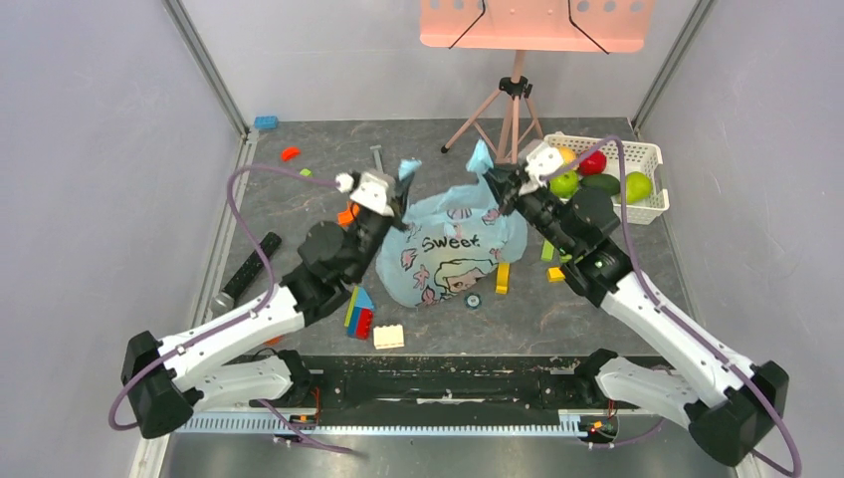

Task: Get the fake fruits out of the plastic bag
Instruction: Adjust the plastic bag at the center of the board.

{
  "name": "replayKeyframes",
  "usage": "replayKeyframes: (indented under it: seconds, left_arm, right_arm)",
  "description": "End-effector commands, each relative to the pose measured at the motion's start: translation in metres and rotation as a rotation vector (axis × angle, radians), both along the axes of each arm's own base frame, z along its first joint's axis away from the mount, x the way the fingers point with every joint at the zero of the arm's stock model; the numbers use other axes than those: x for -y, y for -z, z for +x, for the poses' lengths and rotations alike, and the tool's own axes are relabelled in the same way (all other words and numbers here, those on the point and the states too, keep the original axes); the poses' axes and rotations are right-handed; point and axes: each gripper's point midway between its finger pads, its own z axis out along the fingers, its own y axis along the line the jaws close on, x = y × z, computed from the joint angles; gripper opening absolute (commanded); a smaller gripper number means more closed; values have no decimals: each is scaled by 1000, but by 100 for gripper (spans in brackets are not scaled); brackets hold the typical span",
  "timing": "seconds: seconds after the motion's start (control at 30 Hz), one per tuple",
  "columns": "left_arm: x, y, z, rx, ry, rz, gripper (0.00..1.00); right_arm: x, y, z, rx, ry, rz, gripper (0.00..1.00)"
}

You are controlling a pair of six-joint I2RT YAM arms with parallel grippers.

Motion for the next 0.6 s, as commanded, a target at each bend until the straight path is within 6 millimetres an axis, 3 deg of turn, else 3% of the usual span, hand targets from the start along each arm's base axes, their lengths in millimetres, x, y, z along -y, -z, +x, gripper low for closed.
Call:
replayKeyframes:
  seconds: [0.0,0.17,0.3,0.4,0.57]
  left_arm:
    - [-14,-51,35,-19,-40,-145,2]
    - [-18,-85,88,-4,-35,-135,2]
    - [-20,-103,108,61,-50,-124,2]
    - [-23,-99,99,89,-32,-129,2]
    - [-31,-61,57,84,74,-207,2]
  right_arm:
    - [18,-74,35,62,188,186,0]
    - [13,-100,84,75,252,203,0]
    - [16,-102,106,117,276,217,0]
    - [31,-91,103,116,292,251,0]
    - [34,-24,66,51,201,208,0]
